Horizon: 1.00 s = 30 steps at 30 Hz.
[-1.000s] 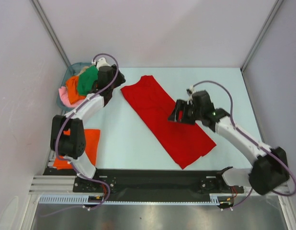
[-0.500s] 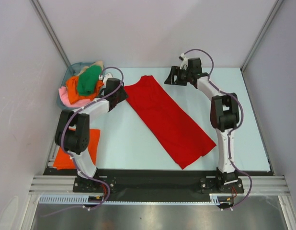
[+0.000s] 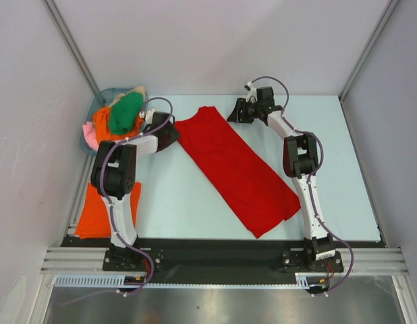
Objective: Fold and stack the t-shirts
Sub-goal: Fold the tshirt
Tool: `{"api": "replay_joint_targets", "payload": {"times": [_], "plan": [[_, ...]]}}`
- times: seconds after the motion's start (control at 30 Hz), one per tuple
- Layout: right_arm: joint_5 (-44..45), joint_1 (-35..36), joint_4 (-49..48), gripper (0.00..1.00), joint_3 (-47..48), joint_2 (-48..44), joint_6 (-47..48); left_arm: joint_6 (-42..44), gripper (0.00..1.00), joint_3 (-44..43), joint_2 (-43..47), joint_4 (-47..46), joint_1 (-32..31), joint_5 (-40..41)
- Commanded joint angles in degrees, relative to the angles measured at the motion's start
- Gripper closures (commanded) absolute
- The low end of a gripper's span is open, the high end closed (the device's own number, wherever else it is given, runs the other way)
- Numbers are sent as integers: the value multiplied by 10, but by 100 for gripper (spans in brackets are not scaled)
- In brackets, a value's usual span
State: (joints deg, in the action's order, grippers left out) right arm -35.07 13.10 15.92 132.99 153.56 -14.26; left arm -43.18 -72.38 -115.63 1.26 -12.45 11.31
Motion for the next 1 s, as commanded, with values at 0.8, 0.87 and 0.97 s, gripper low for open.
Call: {"api": "replay_joint_targets", "payload": {"times": [0.8, 0.87, 0.97], "plan": [[-103, -18, -129, 100, -1, 63, -166, -88, 77, -196, -168, -72, 29, -100], [-84, -23, -153, 100, -38, 44, -172, -88, 77, -213, -187, -92, 28, -108], [-34, -36, -213, 100, -133, -18, -175, -92, 78, -252, -214, -113, 28, -132]]}}
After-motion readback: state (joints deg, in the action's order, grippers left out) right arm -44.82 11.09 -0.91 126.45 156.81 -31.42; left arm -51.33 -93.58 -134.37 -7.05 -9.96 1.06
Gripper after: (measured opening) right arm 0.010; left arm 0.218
